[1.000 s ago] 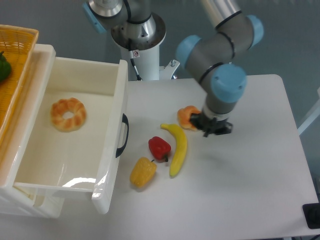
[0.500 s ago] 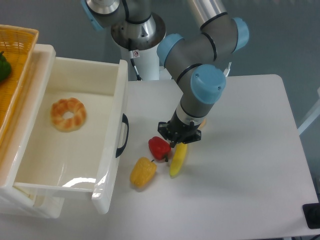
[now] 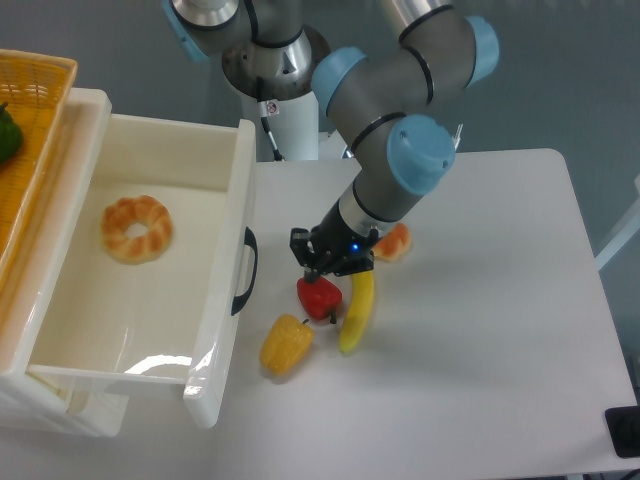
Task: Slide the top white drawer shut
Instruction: 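Move the gripper toward the handle of the open white drawer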
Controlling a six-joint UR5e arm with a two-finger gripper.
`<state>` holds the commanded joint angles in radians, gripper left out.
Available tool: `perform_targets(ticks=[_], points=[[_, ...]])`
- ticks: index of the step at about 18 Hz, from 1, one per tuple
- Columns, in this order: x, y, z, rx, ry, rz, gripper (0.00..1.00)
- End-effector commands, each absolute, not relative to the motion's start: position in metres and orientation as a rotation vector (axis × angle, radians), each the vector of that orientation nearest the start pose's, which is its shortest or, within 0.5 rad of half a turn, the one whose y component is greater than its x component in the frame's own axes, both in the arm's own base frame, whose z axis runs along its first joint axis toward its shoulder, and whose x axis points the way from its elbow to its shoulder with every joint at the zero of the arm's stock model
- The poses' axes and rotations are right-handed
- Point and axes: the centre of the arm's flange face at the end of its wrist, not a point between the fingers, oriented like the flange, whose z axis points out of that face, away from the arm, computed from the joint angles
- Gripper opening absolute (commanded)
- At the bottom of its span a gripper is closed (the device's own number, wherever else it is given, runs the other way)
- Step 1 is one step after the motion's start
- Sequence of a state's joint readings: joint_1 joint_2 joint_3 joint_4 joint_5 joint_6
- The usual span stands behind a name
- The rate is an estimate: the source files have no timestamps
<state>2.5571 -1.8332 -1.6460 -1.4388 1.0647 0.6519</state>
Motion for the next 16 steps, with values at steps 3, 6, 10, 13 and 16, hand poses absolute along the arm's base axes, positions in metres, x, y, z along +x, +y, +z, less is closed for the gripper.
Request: perform_targets(ticks=[3, 6, 10, 13, 16], points=[[-0.362, 0.462, 0.339, -2.751, -0.548, -0.751, 0.00], [-0.361, 0.463, 0.339, -2.745, -0.555, -0.775, 0.00], [-0.359, 0.463, 0.343, -2.713, -0.555, -0.795, 0.00], [-0.355, 0.466, 0.348, -2.695, -0.555, -0.809, 0.00], [-0.351, 0.469, 0.349, -2.684, -0.560, -0.825, 0.00]])
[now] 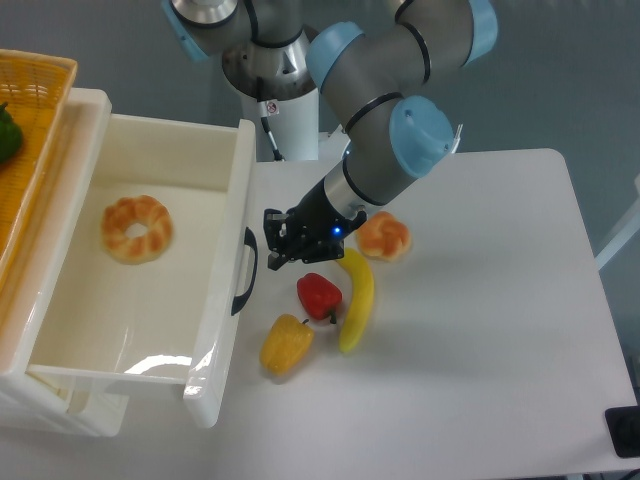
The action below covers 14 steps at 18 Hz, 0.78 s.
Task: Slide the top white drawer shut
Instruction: 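Move the gripper toward the handle of the open white drawer, then push the drawer front with the gripper into the drawer unit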
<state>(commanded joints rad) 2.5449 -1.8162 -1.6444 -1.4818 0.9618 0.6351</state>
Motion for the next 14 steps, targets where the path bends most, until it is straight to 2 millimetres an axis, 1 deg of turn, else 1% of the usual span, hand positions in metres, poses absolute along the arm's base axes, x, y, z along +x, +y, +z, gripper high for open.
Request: perform_targets(ticks=[6, 14], points=[[-0.338, 0.477, 0.353, -2.694, -0.556, -0.833, 0.00], [-0.325, 0.481, 0.363, -2.698, -0.537, -0.857, 0.00]])
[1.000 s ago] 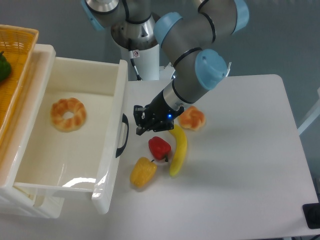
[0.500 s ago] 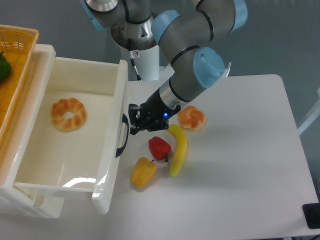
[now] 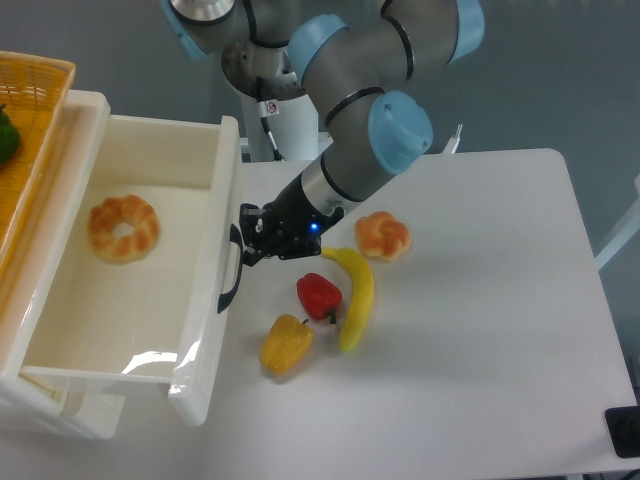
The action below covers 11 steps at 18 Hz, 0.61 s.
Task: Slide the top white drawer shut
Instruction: 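Push the drawer front with the gripper into the drawer unit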
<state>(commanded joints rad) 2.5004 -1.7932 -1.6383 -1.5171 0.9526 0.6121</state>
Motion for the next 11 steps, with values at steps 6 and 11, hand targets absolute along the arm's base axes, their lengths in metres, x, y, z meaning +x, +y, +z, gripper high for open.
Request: perform_targets(ticks=[6, 11], points=[[-0.307, 0.491, 0.368, -2.707, -0.519, -0.872, 0.00], [-0.338, 0.478, 0.374, -2.684, -0.579, -0.833, 0.00]])
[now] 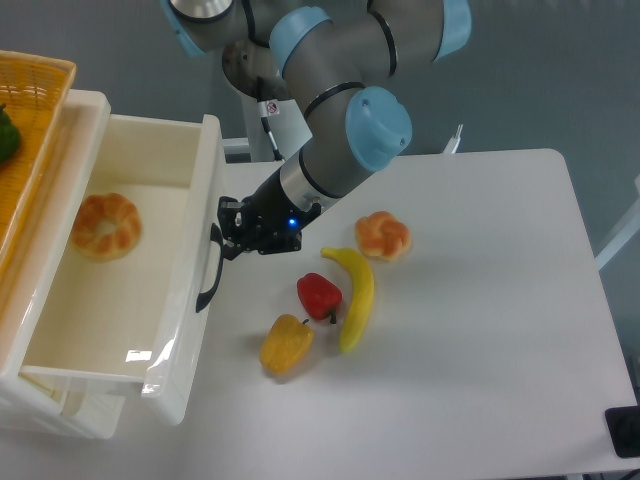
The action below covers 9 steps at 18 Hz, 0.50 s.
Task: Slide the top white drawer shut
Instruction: 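Push the drawer front with the gripper into the drawer unit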
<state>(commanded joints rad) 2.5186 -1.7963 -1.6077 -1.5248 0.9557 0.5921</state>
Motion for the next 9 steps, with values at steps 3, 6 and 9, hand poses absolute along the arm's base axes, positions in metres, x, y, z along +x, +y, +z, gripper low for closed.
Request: perform_targets(ticks=[3, 6, 9], points=[[-0.349, 0.479, 0.369, -2.682, -0.593, -0.834, 0.00], [-0.348, 0.484, 0.359, -2.691, -0.596, -0.855, 0.00], [-0.337, 0.496, 0.349, -2.708, -0.598, -0.885, 0.00]])
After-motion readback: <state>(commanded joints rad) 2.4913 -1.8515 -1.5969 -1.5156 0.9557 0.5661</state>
